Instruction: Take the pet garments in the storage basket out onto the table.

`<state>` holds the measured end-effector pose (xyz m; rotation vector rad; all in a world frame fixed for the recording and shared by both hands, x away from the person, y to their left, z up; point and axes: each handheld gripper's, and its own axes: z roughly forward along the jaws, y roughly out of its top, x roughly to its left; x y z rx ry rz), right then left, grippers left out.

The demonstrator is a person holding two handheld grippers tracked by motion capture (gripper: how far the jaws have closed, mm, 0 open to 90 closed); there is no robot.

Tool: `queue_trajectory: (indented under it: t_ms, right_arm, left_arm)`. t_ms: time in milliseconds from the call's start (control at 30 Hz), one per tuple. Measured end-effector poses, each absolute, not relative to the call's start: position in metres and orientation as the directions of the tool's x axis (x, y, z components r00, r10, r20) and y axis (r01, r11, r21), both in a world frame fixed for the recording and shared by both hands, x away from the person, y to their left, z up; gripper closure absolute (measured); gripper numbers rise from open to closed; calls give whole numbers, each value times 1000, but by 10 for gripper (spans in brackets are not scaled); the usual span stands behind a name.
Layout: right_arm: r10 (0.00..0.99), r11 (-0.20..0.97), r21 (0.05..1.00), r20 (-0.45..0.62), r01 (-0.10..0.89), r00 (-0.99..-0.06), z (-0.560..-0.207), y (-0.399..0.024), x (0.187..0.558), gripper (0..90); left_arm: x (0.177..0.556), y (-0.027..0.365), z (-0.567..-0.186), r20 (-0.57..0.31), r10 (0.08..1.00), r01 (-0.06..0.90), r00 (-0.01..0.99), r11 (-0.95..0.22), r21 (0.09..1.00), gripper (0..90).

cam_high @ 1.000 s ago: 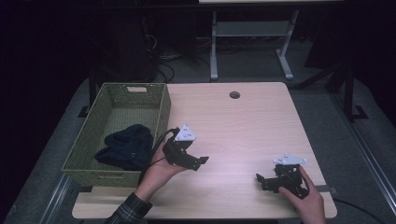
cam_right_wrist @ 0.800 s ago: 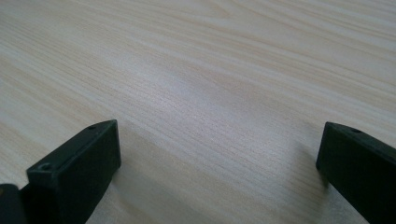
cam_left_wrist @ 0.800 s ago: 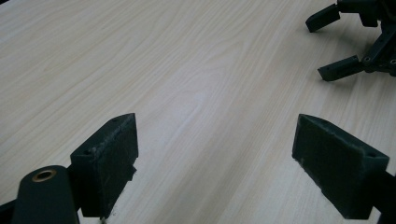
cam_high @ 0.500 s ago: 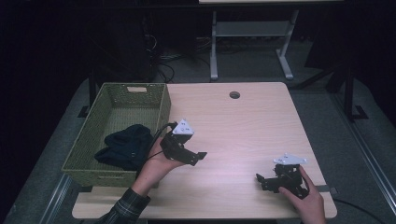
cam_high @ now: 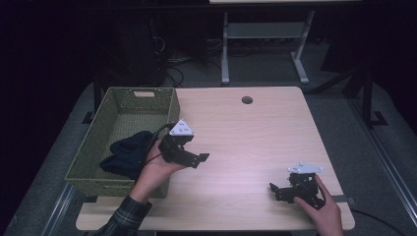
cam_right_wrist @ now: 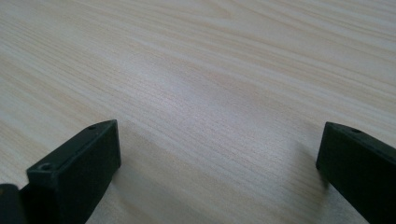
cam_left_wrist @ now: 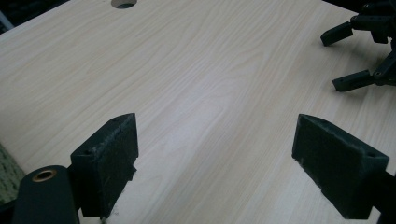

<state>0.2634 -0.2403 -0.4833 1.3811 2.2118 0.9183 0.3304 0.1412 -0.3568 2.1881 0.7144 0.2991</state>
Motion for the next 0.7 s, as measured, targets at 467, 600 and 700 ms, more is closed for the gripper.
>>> queue_trajectory:
  t_ms: [467, 600, 700]
  right_arm:
    - [893, 306, 697, 26, 649, -449, -483, -240, 263, 0]
    - [893, 306, 697, 26, 649, -449, -483, -240, 263, 0]
    - [893, 306, 697, 26, 649, -449, -483, -240, 263, 0]
  left_arm:
    - [333, 164, -348, -18, 620, 410, 784, -496, 766, 142]
    - [335, 170, -347, -19, 630, 415, 776, -489, 767, 142]
    - [336, 174, -346, -20, 637, 422, 771, -486, 766, 142]
